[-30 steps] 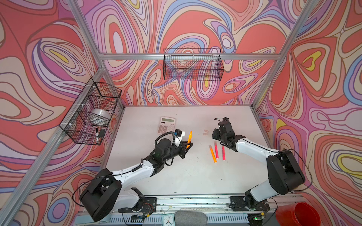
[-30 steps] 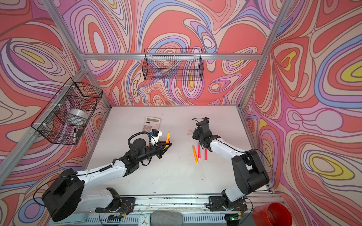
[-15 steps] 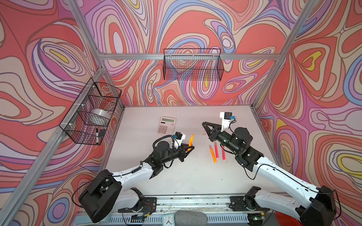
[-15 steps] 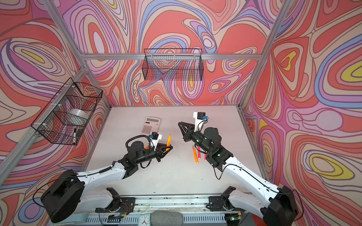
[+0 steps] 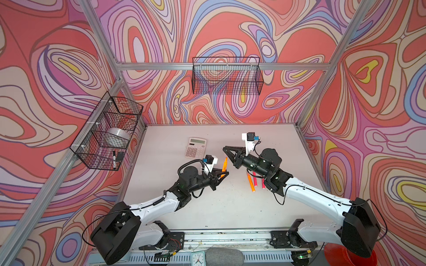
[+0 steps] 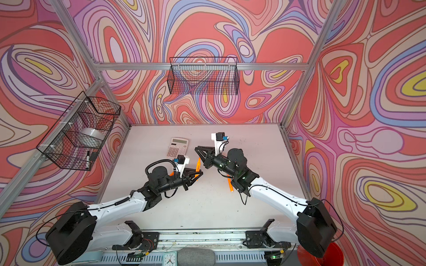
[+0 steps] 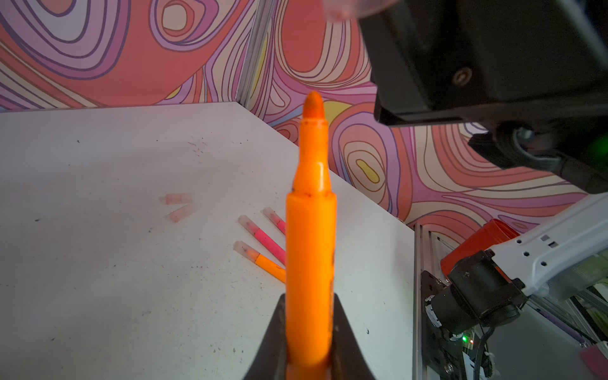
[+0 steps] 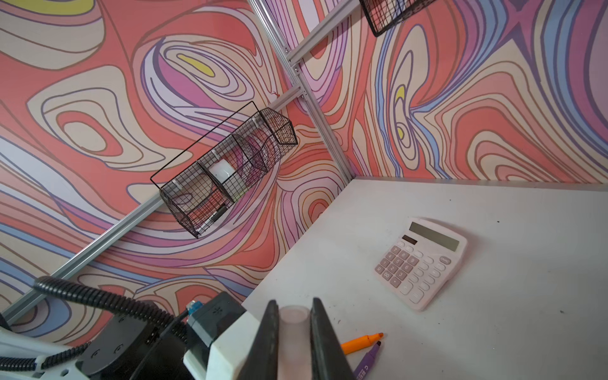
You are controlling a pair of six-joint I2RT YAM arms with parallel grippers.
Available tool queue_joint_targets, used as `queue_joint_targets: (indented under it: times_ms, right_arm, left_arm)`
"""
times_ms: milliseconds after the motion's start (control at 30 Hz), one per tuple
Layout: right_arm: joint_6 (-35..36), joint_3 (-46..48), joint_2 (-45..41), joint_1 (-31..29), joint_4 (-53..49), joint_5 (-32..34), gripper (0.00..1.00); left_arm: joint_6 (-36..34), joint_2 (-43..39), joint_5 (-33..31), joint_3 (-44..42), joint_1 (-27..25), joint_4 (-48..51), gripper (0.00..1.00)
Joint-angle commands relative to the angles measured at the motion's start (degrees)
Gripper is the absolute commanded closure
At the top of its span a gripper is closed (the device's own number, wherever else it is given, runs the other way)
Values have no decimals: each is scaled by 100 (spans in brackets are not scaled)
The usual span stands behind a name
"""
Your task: Insert the pens into the pen caps
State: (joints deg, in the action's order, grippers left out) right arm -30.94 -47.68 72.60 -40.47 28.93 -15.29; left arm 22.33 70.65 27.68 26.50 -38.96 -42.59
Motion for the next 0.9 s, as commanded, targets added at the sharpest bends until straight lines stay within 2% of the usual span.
queue_joint_targets:
  times_ms: [0, 233, 867]
  right_arm:
    - [28, 124, 13, -64, 333, -18, 100]
    - [18, 263, 26, -66, 339, 323, 100]
    - [-222, 597, 101, -64, 709, 313, 100]
  left_arm:
    - [61, -117, 47, -93, 6, -344, 100]
    - [35, -166, 35, -110, 3, -329, 100]
    - [17, -251, -111, -137, 11, -285, 100]
